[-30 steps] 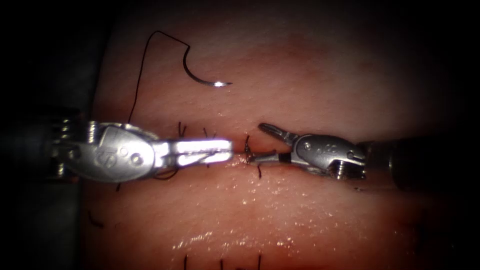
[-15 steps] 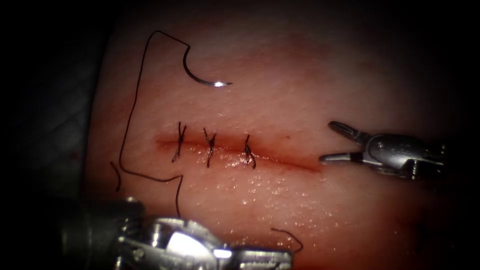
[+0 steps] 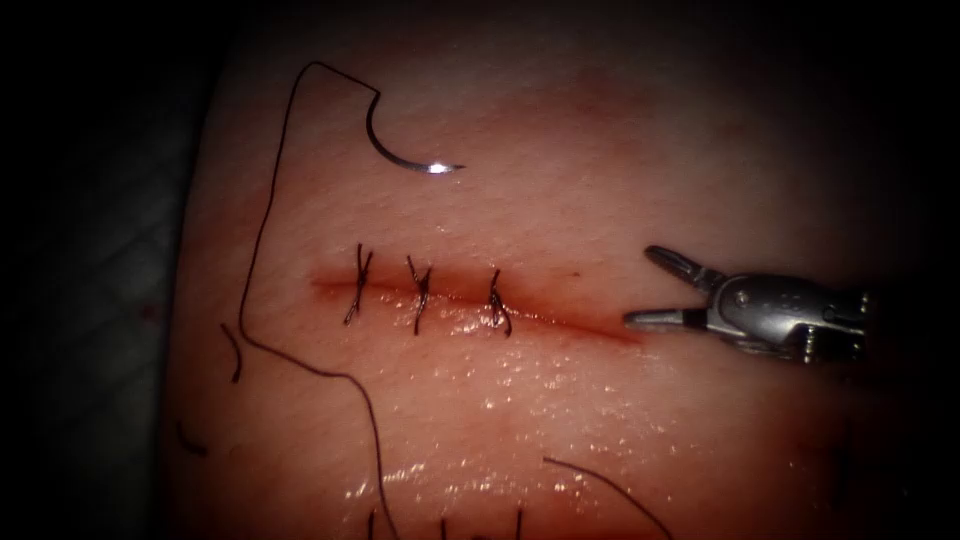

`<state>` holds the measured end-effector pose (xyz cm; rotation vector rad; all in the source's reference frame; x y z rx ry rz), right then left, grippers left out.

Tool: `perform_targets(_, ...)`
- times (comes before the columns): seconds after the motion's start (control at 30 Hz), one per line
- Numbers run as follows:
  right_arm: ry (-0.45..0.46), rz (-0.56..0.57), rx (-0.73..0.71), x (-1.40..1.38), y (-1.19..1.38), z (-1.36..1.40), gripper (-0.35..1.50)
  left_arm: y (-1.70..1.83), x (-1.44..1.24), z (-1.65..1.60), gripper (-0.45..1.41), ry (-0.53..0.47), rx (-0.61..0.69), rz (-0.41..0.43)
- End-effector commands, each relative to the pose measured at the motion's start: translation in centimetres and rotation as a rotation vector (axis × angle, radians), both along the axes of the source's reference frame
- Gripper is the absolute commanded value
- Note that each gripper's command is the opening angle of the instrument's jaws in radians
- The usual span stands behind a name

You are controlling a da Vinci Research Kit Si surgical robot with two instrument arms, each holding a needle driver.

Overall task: Wound Closure
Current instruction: Set the suture down onto the pad.

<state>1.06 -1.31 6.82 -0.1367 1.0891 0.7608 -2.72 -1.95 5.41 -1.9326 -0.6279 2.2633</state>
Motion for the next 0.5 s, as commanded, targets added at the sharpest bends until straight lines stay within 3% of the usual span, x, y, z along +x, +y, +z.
perform_targets(0.03, 0.002, -0.004, 0.0, 0.1, -0.05, 0.06, 1.46, 0.02, -0.01, 0.02, 1.33, 0.023, 0.0, -0.021)
perform_targets(0.23, 0.01, -0.013, -0.002, 0.14, -0.06, 0.07, 1.46, 0.37, 0.37, -0.07, 1.38, 0.124, 0.043, -0.101)
perform_targets(0.3, 0.01, -0.013, -0.002, 0.14, -0.06, 0.07, 1.46, 0.48, 0.51, -0.12, 1.27, 0.137, 0.055, -0.127)
perform_targets(0.5, 0.013, -0.015, -0.002, 0.14, -0.08, 0.06, 1.46, 0.84, 1.02, -0.23, 1.18, 0.184, 0.079, -0.198)
